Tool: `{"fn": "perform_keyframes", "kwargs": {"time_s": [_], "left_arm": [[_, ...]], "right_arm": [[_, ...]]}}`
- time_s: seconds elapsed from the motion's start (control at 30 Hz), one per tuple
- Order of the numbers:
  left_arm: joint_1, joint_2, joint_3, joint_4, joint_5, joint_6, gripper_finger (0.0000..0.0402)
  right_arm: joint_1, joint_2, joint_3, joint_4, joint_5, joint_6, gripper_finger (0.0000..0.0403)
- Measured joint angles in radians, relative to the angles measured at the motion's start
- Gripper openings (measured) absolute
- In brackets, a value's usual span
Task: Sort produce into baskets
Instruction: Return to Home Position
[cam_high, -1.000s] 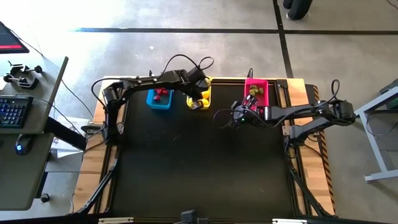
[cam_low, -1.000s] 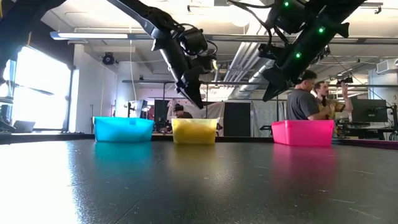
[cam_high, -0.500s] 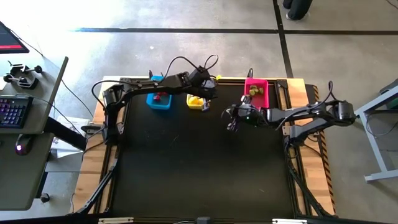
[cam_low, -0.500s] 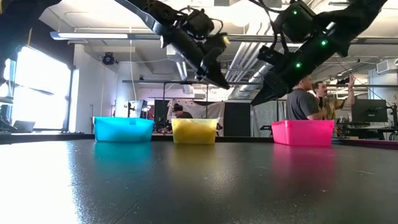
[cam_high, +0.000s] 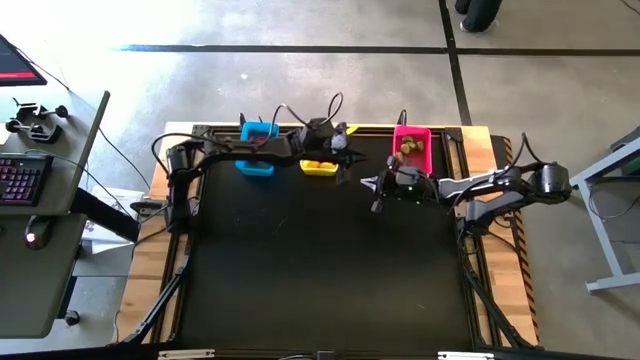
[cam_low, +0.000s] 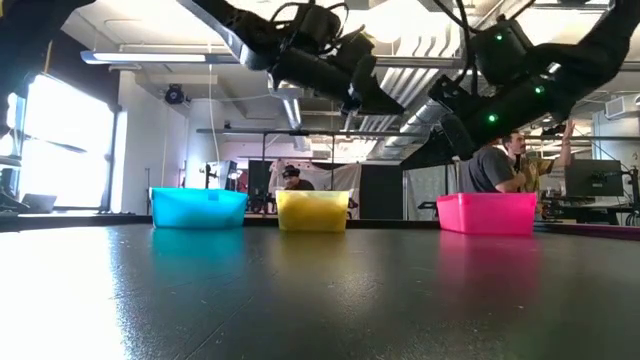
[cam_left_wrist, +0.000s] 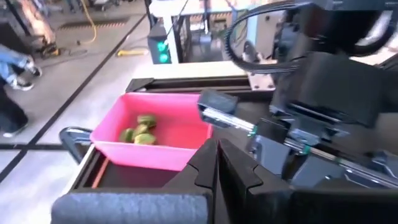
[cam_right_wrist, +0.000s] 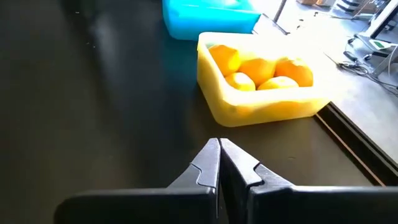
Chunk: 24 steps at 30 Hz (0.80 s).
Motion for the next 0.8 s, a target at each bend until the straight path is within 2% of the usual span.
{"fn": "perform_keyframes", "kwargs": {"time_s": [0.17,0.4,0.67,0.8], "left_arm": [[-0.015,-0.011,-0.121,0.138,0.016,0.004,0.0],[-0.015,-0.108,-0.351,0.368,0.02,-0.01,0.0],[-0.015,-0.336,-0.666,0.569,-0.003,-0.029,0.0],[-0.009,-0.462,-0.791,0.58,-0.022,-0.011,0.0]], "right_arm": [[-0.001,0.0,-0.035,0.038,-0.01,0.002,0.0],[0.0,-0.001,-0.098,0.153,-0.017,0.012,0.0],[0.019,-0.088,-0.249,0.329,-0.028,0.076,0.0],[0.048,-0.172,-0.299,0.333,0.061,0.075,0.0]]}}
